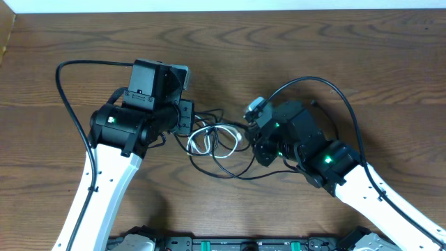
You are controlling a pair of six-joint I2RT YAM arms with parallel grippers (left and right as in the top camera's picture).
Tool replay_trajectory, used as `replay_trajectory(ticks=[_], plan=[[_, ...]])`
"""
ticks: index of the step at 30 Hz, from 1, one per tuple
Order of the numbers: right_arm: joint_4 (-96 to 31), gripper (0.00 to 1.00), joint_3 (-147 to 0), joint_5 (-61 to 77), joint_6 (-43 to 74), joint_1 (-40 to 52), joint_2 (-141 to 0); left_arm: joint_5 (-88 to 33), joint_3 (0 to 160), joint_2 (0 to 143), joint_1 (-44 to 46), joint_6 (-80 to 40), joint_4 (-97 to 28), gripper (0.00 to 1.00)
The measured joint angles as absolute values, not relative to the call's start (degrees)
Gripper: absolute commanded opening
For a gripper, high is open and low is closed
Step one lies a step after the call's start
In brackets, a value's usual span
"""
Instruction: Untangle cables
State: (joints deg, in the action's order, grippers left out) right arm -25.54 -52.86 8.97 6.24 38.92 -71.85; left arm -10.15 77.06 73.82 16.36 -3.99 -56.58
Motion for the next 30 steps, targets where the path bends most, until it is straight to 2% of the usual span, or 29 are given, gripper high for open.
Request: replay_trajectory(ticks=[12,30], plan=[[-46.1,0.01,-52.9,-17.1,28.2,34.4,-71.9,-7.1,77.1,73.8,16.5,-4.0,-57.6,0.08],[-52.9,0.01,-52.9,-22.5,32.5,9.8,-72.0,4.3,77.1,73.8,15.4,-7.6,-59.6,0.08]])
